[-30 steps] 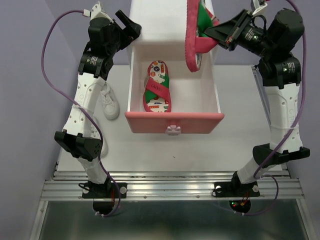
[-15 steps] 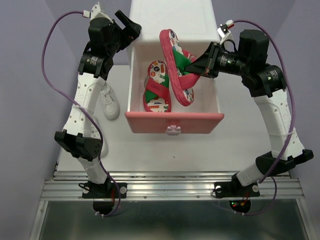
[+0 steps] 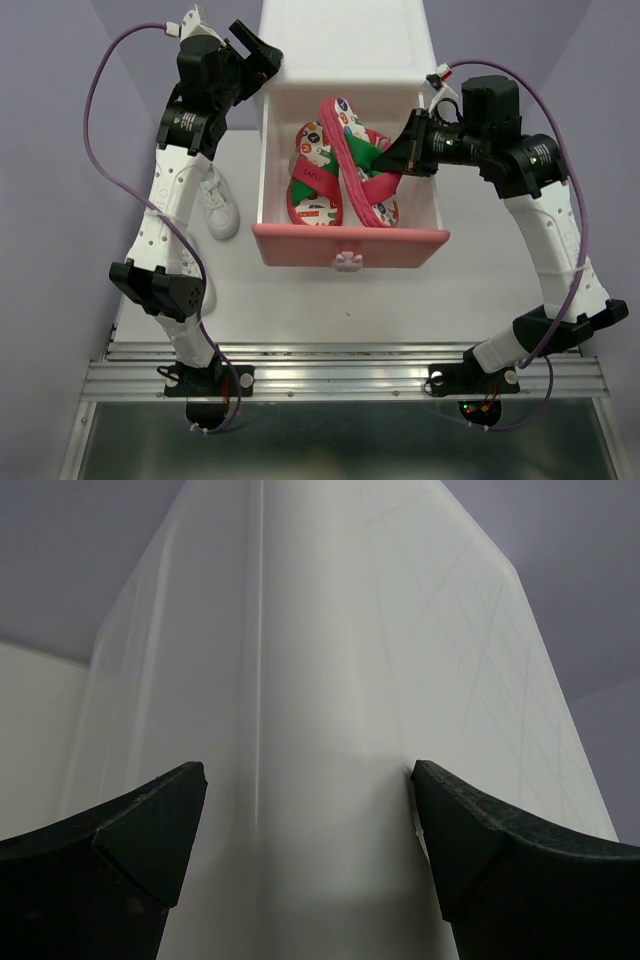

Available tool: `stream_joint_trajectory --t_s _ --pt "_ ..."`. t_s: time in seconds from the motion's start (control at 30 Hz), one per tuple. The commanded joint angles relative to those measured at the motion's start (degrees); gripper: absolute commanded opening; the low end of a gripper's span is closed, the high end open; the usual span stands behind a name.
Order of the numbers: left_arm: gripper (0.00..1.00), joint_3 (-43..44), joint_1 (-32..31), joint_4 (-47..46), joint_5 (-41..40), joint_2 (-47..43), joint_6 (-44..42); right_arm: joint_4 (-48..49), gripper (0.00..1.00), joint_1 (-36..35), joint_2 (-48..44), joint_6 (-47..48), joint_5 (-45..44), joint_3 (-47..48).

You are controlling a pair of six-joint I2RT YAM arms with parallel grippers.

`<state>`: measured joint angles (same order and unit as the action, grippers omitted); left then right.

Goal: Place and organize the shoes in the shoe cabinet

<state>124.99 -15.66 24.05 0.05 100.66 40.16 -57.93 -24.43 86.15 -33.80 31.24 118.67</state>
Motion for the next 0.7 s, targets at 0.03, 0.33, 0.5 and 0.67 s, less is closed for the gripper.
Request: stream_joint_trajectory --t_s 0.03,0.33,0.5,0.67 --pt "0.94 -3.0 0.9 12.7 -5.5 5.5 -3.5 -1.0 0.01 -2.2 0.2 2.6 -10.6 3.5" --pt "0.94 -3.6 0.9 12.8 -5.9 5.1 -3.1 -0.4 0.00 -6.0 4.5 -0.3 -23.0 8.7" --pt "0.94 -4.5 0.9 12.5 -6.1 4.5 -2.8 -2.1 0.01 -9.9 7.4 -2.5 -34.6 13.3" --pt "0.94 -5.1 0.9 12.2 -6.4 4.3 -2.7 -4.7 0.00 -14.2 8.9 -4.8 -46.9 16.2"
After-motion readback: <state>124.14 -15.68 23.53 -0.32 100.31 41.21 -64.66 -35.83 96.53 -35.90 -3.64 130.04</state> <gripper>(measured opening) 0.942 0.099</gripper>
